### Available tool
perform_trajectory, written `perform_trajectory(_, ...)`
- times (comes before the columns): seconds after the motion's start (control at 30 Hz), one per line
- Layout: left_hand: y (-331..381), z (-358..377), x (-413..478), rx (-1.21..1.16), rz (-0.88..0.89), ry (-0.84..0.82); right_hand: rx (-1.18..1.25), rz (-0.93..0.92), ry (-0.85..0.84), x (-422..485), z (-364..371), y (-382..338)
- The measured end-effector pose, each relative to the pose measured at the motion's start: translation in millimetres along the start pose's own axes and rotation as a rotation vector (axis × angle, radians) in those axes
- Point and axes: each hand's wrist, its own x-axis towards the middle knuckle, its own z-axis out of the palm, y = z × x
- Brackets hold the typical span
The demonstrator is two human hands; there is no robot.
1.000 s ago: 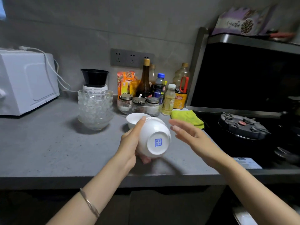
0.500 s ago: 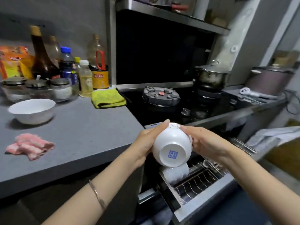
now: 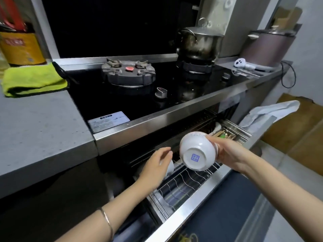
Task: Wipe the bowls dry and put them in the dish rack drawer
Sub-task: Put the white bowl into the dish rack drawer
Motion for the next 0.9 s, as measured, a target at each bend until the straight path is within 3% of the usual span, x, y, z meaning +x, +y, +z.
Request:
perform_trajectory(0.27, -86, 33, 45, 0.788, 0.015, -0.218, -0.067, 0.140, 0.111, 92, -14, 44)
perform_trajectory(0.53, -143, 46, 76, 1.010, 0.202, -0.188, -0.035, 0.222, 0.116, 163, -3, 67)
perform_trajectory(0.9, -178, 56, 73, 1.147, 0.240, -0.112, -0.055, 0.310, 0.179, 235, 10, 105)
